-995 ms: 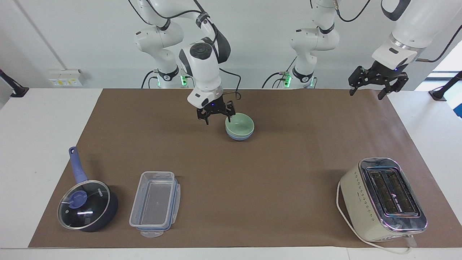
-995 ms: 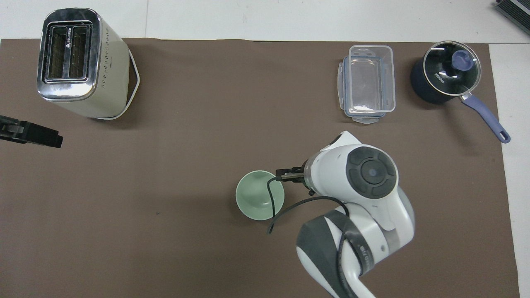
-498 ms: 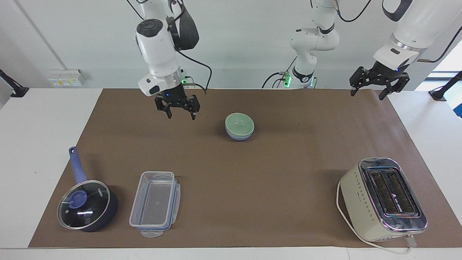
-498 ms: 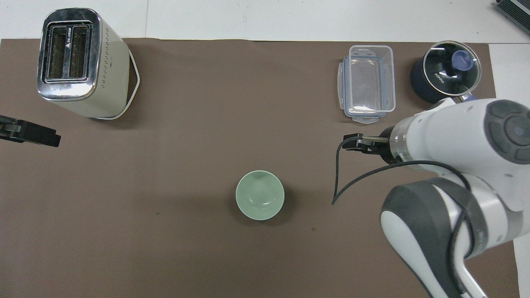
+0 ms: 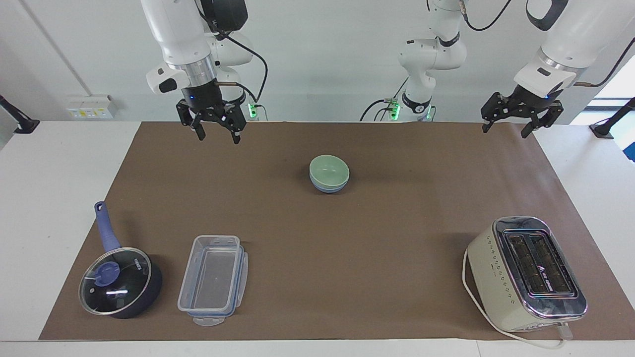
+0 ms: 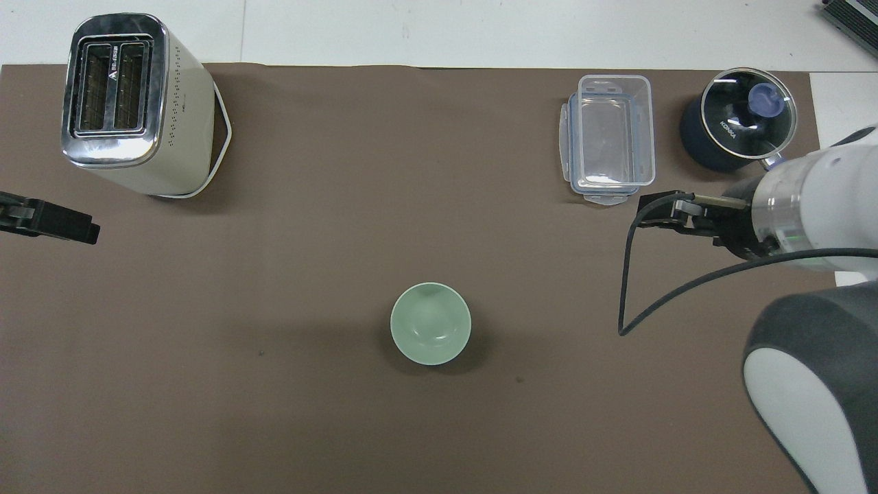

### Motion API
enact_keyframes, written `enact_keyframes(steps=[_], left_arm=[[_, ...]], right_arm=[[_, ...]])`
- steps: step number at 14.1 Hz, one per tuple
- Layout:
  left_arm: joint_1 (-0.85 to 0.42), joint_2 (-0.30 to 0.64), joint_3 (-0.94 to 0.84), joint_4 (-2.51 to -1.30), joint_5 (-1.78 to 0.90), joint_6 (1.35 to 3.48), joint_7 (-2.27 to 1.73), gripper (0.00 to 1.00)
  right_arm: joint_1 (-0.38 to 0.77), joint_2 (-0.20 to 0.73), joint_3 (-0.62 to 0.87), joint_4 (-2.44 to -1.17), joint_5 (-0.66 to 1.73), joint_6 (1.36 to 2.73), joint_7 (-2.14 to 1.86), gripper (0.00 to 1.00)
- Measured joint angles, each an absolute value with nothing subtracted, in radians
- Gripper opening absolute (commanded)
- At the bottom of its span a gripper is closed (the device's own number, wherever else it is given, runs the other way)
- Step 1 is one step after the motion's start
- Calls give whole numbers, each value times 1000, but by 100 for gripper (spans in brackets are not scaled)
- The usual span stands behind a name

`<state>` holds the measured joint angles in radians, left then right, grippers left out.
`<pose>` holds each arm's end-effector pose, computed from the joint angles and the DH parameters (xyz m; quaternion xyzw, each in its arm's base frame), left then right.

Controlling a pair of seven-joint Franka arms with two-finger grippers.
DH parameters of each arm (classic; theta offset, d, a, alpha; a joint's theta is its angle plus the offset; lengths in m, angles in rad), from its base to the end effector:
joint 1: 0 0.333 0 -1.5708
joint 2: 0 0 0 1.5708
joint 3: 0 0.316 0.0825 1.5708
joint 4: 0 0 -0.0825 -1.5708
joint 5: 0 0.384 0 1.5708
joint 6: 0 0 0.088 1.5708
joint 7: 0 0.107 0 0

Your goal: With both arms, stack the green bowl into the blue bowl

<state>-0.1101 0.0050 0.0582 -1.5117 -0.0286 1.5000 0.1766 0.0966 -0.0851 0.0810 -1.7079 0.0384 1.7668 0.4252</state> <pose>0.5483 -0.0318 0.6433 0.9932 -0.1149 -0.0074 0.0146 0.5361 0.1015 0.6239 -0.9894 0.1254 -0.0639 0.0362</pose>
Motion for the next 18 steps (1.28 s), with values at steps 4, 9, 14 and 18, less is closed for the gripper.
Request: enact_keyframes(steps=[4,9,14,18], left_arm=[[-110,5,58,-1512,-29,1500,177,100],[-110,5,58,-1512,-29,1500,177,100],[-107,5,65,-1512,-29,1500,177,100],[-102,5,66,-1512,-29,1500,177,100]], right_arm=[[19,-86,80,-1604,37,1654,425,100],[-64,-117,40,-1575,33,1588,345,100],[-68,-123,5,-1602,26,1558,216,100],[-58,-118,10,-1635,24,1558,213,100]])
